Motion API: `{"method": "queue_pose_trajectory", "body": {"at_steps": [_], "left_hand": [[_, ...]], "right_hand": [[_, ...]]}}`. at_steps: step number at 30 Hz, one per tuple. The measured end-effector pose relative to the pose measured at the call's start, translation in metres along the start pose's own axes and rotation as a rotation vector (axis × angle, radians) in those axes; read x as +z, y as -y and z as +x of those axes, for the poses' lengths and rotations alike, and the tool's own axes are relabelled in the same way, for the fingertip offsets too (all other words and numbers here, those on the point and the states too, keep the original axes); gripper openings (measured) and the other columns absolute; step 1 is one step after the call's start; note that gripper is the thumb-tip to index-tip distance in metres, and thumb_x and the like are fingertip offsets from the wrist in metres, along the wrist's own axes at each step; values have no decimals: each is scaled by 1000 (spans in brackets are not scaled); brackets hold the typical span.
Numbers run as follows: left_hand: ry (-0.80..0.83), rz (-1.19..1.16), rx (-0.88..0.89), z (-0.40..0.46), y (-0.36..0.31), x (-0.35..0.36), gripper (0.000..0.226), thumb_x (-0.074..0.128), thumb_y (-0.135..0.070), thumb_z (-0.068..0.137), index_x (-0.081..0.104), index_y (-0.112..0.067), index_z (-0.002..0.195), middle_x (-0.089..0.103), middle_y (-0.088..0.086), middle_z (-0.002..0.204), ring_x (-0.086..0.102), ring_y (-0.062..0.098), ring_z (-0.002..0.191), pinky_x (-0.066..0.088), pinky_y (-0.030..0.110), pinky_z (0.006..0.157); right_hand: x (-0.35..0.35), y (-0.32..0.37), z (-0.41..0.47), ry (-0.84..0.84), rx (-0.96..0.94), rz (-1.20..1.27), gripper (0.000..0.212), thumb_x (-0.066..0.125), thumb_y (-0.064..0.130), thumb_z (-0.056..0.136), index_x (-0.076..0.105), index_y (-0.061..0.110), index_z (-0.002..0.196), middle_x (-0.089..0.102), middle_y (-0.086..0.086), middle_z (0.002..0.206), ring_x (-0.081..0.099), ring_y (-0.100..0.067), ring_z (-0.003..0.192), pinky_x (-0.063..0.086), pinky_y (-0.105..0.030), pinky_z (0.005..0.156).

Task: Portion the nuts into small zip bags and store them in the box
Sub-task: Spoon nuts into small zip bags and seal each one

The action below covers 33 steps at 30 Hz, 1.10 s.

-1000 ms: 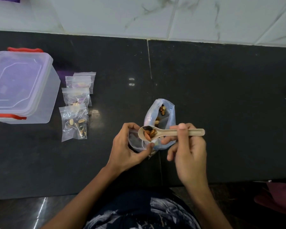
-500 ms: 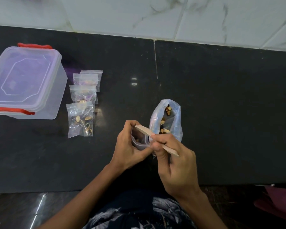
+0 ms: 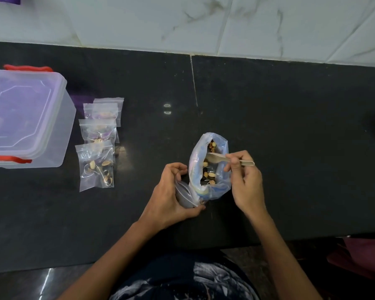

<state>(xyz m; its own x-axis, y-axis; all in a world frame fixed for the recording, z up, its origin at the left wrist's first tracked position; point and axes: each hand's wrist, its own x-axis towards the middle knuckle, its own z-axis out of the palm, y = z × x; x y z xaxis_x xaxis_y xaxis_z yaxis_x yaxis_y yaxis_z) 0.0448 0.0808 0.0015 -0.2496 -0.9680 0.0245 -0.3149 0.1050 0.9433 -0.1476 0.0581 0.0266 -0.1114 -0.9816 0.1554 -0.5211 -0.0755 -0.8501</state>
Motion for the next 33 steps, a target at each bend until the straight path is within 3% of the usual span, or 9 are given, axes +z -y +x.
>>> {"method": "queue_pose_trajectory", "body": {"at_steps": [5, 9, 12, 15, 18, 23, 29, 33], "left_hand": [[-17, 34, 12, 1, -8, -1, 76, 87, -37, 57, 35, -34, 113, 44, -39, 114, 51, -9, 109, 44, 8, 85], [-15, 37, 1, 0, -10, -2, 69, 81, -46, 57, 37, -36, 109, 45, -39, 111, 53, -8, 106, 44, 7, 83], [-9, 50, -3, 0, -9, -1, 70, 85, -43, 57, 38, -36, 107, 46, -39, 109, 53, -8, 103, 44, 6, 81], [-8, 50, -29, 0, -8, -1, 71, 86, -42, 55, 39, -32, 108, 47, -37, 105, 55, -6, 100, 47, 10, 79], [-5, 54, -37, 0, -6, -1, 72, 81, -50, 55, 42, -26, 110, 48, -30, 110, 56, -1, 103, 50, 16, 81], [-2, 68, -44, 0, -6, 0, 68, 80, -52, 55, 39, -33, 107, 48, -31, 112, 57, 0, 104, 51, 18, 82], [9, 78, -32, 0, -5, 1, 68, 83, -48, 57, 38, -40, 107, 49, -31, 115, 58, -2, 103, 50, 15, 81], [11, 80, -33, -1, -3, 1, 69, 88, -37, 60, 39, -41, 108, 54, -29, 112, 58, -6, 103, 50, 13, 83]], "right_hand": [[-12, 4, -6, 152, -7, 86, 30, 36, 47, 95, 57, 25, 88, 57, 7, 71, 53, -8, 62, 45, -25, 61], [-9, 0, -1, 91, -3, 103, 28, 38, 41, 97, 58, 22, 96, 59, 8, 75, 57, -16, 68, 49, -32, 67], [-3, -3, -2, 137, -1, 85, 27, 38, 36, 98, 59, 18, 97, 58, 13, 76, 59, -10, 71, 50, -32, 71], [-8, -4, -8, 193, -24, 85, 34, 37, 43, 96, 58, 17, 93, 55, 11, 72, 56, -15, 66, 49, -38, 65], [-17, -3, -9, 177, -21, 73, 35, 35, 50, 95, 57, 24, 89, 55, 5, 70, 53, -12, 62, 46, -29, 61], [-17, -1, -11, 125, 62, 62, 37, 34, 49, 95, 53, 19, 84, 56, 1, 66, 48, -13, 52, 42, -40, 50], [-5, 7, -6, 185, 137, 70, 32, 36, 35, 99, 53, 12, 84, 60, 0, 62, 53, -4, 49, 42, -26, 54], [-14, 15, 3, 257, 55, 1, 30, 37, 34, 100, 55, 15, 84, 60, 0, 62, 56, -6, 54, 46, -25, 55]]}}
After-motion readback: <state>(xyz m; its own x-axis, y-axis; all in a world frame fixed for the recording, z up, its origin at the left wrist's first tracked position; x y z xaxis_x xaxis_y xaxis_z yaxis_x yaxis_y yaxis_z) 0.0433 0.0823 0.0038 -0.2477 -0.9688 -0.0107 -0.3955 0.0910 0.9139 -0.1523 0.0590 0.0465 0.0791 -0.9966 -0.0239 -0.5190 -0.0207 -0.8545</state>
